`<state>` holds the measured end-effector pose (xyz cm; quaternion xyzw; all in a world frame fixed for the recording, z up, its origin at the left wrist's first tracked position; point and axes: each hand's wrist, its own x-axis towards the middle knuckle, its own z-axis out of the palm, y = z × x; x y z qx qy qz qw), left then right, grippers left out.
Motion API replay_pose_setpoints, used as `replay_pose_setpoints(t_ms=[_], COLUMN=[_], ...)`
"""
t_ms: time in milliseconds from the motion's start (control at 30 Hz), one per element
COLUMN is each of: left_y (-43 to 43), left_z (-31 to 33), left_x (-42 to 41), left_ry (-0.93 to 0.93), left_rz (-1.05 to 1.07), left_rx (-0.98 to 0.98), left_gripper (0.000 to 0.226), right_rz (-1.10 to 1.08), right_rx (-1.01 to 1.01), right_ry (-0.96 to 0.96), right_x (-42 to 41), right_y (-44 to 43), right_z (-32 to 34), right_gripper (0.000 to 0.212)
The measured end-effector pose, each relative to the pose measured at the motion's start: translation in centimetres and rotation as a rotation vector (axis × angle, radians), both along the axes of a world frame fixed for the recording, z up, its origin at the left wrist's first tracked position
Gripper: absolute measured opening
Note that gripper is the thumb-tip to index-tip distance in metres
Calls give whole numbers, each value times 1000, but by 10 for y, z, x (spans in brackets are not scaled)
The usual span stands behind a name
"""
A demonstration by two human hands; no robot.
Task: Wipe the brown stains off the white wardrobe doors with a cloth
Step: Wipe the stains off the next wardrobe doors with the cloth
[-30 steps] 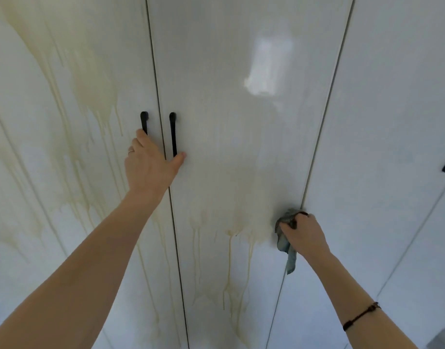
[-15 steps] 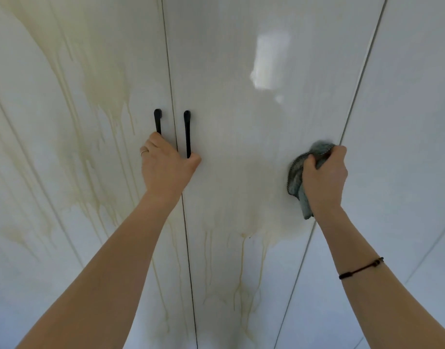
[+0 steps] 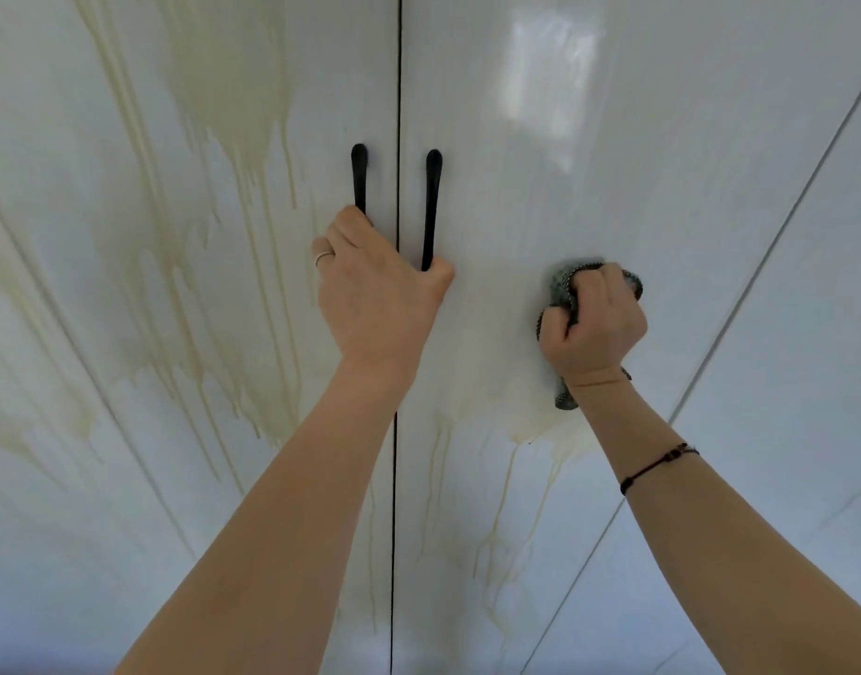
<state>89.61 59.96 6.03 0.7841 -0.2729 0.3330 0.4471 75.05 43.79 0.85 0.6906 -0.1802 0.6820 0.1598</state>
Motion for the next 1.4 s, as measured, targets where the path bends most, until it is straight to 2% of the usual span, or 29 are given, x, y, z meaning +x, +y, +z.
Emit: replay_pose_setpoints(t_ms=[67,200,500,667,867,967,1133,1233,1333,1400], left_y=[-1,-4,-8,-13,-16,-19,-11,-9,-16,-18], left_z=[0,-4,-11,-19,-26,-32,-55,-93,-127,-136], left_x=[-2,-4,-17,-18,5,12,9,9,24,32], left_ry=[6,3,54,18,-123,-179,-262,-417,-443,-456], left_rz=[0,21,127,159,199,199,25,-44,-90,-103], left_rx=[-26,-62,-55,-81,-101,-136,-225,-157,-44,-38], left_gripper=[65,64,73,73,67,72,74,77,83,73], right_rz=[-17,-39,-46,-104,-139,-169,-181,-196,-205,-212], right_rx=[-76,-183,-296,-133,-37,-8,32,15,1,-19], right_ry=[57,137,405,248,63,17,-100,-101,-88,-54], right_x=[-6,-13,-44,-45,-29,-20,-2,8,24,26], right_y=[-7,-15,-20,-15,-10,-8,-2,7,8,8], right_z=[-4,-7,-33,-8,-14,-37,-97,-142,-171,-169], right_gripper=[9,26,28,29,27,25,24,26,25,26])
